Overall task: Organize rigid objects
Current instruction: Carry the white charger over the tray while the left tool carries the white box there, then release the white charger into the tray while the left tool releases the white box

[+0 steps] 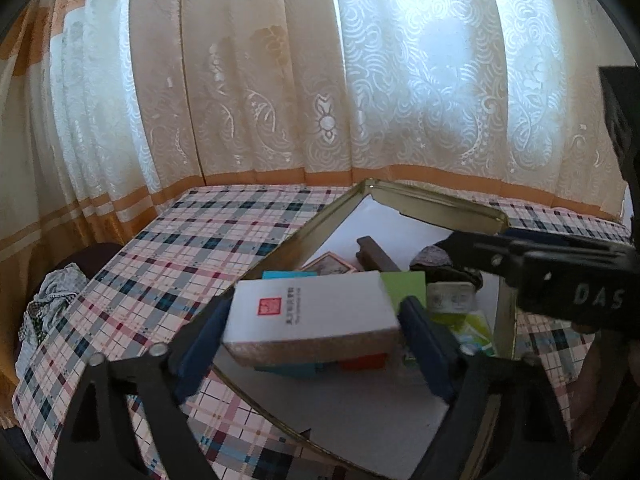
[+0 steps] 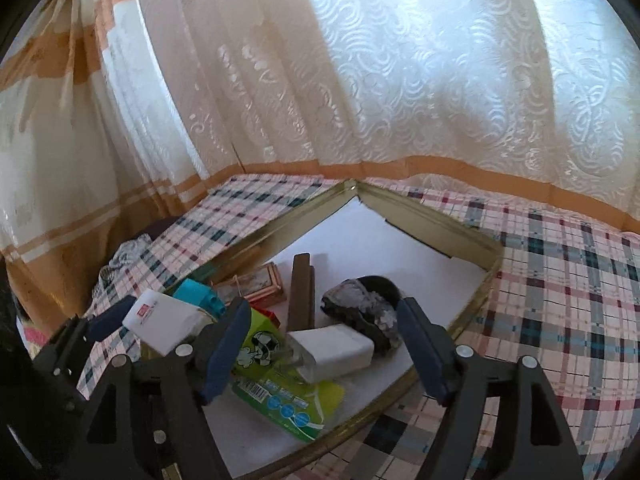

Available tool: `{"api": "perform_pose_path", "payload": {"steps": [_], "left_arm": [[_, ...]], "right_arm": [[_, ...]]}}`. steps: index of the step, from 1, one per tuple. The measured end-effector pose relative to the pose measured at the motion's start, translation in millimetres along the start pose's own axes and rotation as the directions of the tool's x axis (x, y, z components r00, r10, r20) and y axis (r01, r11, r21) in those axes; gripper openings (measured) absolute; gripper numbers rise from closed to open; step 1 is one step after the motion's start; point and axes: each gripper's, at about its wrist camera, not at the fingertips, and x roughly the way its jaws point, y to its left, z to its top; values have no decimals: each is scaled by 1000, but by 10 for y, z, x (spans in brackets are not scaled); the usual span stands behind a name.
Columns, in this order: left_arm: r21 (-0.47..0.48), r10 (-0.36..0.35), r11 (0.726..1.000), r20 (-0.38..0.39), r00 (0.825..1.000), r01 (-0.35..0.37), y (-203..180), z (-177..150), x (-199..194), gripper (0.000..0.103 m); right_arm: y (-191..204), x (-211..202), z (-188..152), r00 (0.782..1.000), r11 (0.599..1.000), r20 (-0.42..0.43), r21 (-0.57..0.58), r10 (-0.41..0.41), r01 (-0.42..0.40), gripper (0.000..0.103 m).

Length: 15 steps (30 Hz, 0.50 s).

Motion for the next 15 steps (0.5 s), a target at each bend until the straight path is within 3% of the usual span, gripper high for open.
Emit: {"api": "perform_pose_path", "payload": {"steps": [3, 10, 15], "left_arm": [[-4, 3, 1000, 28, 1000, -2, -1, 13, -76, 103], [-7, 25, 1000, 54, 998, -25, 15, 38, -201, 103], [-47, 36, 998, 66, 997, -33, 117, 50, -296, 103]], "right_arm": [[-13, -107, -18, 1000, 1000, 22, 12, 1, -2, 78], [-23, -360, -83, 996, 1000, 79, 4, -29, 29, 83], [26, -429, -116, 991, 995, 94, -31, -92, 95, 83]]}}
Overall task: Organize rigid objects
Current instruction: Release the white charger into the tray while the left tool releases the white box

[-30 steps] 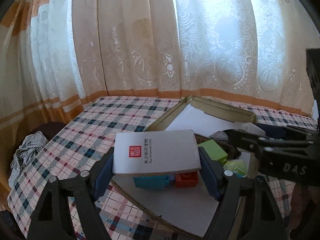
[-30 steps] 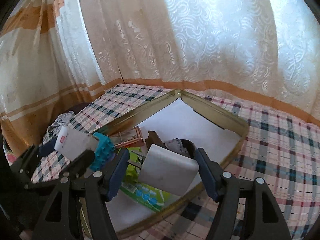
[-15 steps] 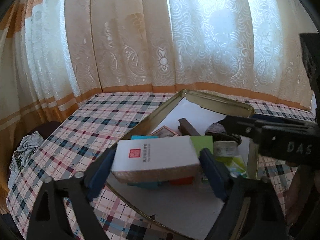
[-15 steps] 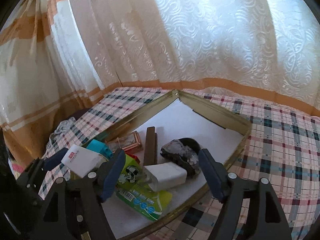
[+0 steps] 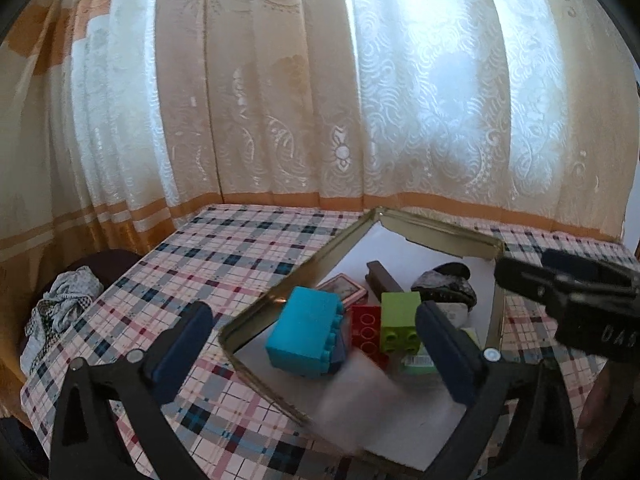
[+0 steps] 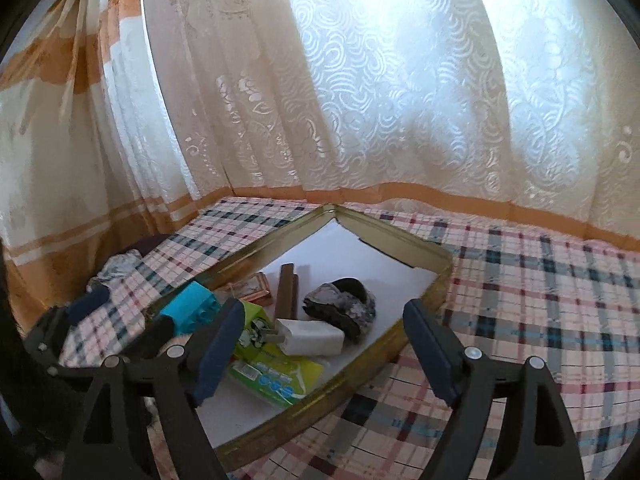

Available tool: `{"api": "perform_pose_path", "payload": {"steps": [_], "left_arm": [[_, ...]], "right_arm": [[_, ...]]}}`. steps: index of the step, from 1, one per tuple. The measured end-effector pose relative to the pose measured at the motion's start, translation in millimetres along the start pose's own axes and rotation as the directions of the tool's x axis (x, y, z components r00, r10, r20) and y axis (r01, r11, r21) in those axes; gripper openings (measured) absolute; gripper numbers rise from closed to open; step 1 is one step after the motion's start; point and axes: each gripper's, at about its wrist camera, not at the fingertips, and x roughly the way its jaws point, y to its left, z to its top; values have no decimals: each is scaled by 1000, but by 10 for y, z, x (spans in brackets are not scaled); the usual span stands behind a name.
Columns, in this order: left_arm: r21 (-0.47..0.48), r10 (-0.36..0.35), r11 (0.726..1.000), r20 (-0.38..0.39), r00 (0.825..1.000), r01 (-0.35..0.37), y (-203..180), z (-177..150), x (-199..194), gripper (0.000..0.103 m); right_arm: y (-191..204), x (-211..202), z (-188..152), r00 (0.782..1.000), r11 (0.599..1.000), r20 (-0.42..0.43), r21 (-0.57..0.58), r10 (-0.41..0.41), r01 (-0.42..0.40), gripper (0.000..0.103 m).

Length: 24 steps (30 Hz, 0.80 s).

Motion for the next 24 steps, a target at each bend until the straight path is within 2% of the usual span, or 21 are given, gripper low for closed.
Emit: {"api": "perform_pose_path", "payload": {"steps": [3, 10, 15, 24], "left_arm": [[-19, -8, 1000, -3, 1000, 8, 63, 29, -42, 103], [-32, -1, 999, 11, 1000, 1, 159, 84, -147, 103], [-46, -4, 999, -6, 1000, 3, 230, 102, -129, 103], [-61, 36, 997, 6, 999, -36, 326, 90, -125, 103]], "right_arm": [[45, -20, 9, 1000, 999, 3, -26, -31, 31, 84], [146, -86, 53, 1000, 999, 16, -43, -6, 7, 84], [222, -64, 63, 1000, 998, 12, -57, 2, -1, 84], [278, -40, 52, 1000, 998, 7, -64, 12, -11, 84]]}}
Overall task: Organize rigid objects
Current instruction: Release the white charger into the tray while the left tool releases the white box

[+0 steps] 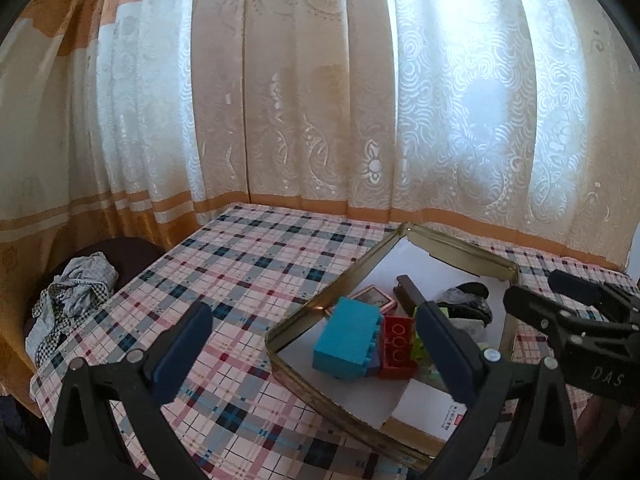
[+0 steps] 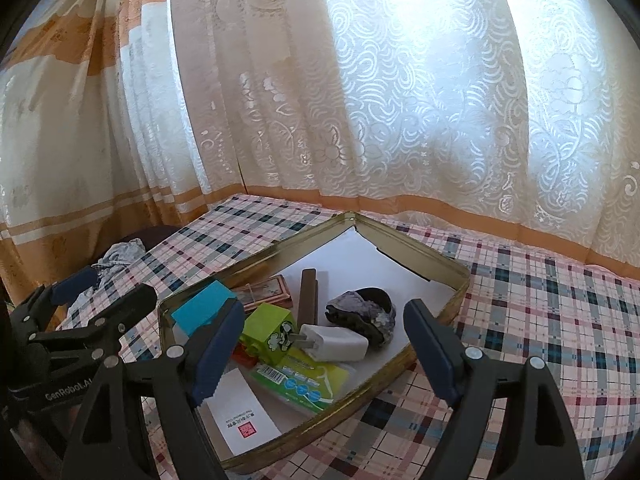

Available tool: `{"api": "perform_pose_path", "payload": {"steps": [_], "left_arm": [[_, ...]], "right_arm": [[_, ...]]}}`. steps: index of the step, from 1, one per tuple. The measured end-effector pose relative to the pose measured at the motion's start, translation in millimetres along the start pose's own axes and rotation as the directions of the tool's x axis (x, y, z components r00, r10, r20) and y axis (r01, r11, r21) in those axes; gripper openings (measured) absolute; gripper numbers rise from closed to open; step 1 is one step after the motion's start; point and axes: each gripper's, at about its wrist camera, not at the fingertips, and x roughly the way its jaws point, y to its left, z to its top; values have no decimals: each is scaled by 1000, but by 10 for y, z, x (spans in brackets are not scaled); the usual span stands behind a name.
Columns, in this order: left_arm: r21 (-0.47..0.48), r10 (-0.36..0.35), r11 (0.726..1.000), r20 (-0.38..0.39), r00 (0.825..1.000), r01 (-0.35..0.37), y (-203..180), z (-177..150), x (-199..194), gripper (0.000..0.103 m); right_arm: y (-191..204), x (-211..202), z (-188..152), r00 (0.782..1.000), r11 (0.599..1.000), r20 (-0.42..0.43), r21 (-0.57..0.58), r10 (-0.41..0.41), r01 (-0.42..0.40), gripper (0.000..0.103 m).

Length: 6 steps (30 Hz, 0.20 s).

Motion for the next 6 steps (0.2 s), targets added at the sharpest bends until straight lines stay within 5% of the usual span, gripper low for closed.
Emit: {"api": "perform_pose_path", "payload": {"steps": [6], "left_arm": [[37, -2, 999, 21, 1000, 1, -82, -11, -47, 103]], "right_arm": [[-9, -8, -20, 1000, 1000, -3, 6, 4, -4, 84]]}}
